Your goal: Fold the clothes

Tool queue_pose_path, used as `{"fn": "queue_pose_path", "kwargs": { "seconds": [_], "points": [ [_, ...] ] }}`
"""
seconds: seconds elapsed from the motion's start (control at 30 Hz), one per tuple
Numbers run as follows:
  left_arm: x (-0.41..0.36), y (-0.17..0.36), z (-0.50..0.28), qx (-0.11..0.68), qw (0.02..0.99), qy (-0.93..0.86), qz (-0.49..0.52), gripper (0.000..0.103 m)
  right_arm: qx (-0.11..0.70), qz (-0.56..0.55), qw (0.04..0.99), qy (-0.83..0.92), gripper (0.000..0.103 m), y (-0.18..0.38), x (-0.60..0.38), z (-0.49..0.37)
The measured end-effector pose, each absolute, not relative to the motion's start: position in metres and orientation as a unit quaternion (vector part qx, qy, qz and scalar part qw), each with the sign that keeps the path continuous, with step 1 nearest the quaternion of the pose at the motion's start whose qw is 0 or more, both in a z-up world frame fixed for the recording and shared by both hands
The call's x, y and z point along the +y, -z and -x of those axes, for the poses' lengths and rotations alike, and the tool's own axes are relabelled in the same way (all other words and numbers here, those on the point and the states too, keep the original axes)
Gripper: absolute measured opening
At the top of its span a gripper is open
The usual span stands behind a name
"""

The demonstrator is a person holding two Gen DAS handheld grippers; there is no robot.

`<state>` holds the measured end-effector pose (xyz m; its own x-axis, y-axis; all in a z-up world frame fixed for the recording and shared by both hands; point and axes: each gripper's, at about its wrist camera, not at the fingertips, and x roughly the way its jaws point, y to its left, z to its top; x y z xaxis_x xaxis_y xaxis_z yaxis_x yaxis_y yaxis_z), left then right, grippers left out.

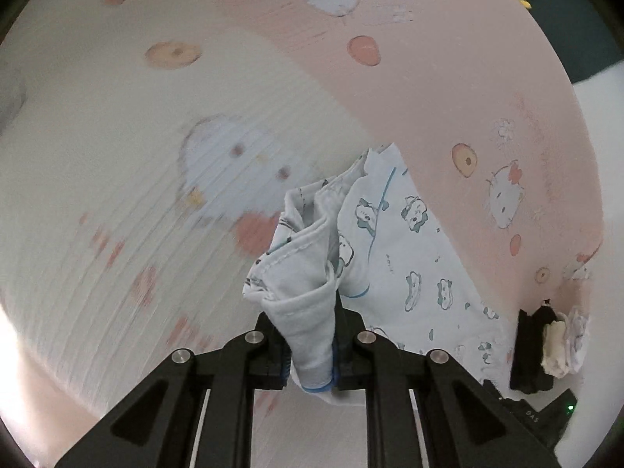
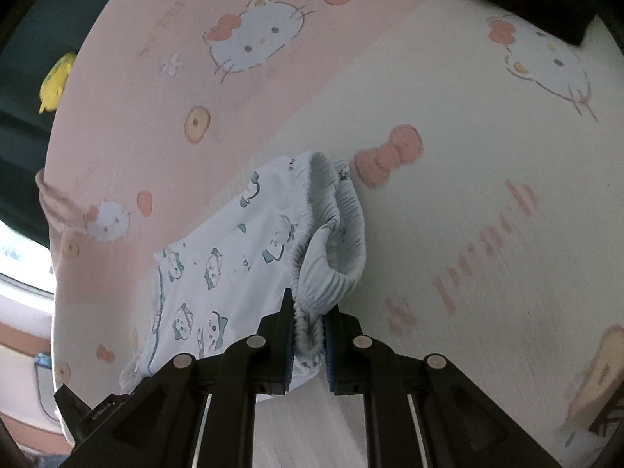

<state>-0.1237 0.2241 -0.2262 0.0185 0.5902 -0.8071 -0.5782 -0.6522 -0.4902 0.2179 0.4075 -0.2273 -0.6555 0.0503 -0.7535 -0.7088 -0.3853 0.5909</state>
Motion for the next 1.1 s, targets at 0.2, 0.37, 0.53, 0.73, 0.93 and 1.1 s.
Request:
{"fn": "queue_pose_path", "kwargs": {
  "seconds": [0.2, 0.37, 0.53, 0.73, 0.93, 1.1],
  "points": [
    [0.207, 0.226, 0.119, 0.001, 0.429, -0.694, 0.578, 0.012, 0.487, 0.326, 0.227, -0.778, 0.010, 0.220, 0.392, -0.233],
    [0.201, 0.225, 0.113, 0.018, 0.438, -0.694, 0.571, 0.012, 0.464, 0.362, 0.234, -0.774, 0.010, 0.221, 0.382, -0.239],
    [0.206, 0.242, 0.116, 0.031, 0.440, -0.684, 0.581, 0.013, 0.473, 0.374, 0.231, -0.763, 0.010, 0.239, 0.376, -0.244],
    [0.193, 0.258, 0.133, -0.067, 0.437, -0.634, 0.635, 0.013, 0.472, 0.381, 0.226, -0.762, 0.015, 0.245, 0.377, -0.241],
    [0.173, 0.237, 0.139, -0.101, 0.433, -0.638, 0.629, 0.044, 0.439, 0.386, 0.242, -0.774, 0.056, 0.226, 0.369, -0.249],
    [0.154, 0.222, 0.144, -0.095, 0.424, -0.667, 0.605, 0.069, 0.392, 0.371, 0.253, -0.803, 0.058, 0.208, 0.354, -0.266]
  ]
}}
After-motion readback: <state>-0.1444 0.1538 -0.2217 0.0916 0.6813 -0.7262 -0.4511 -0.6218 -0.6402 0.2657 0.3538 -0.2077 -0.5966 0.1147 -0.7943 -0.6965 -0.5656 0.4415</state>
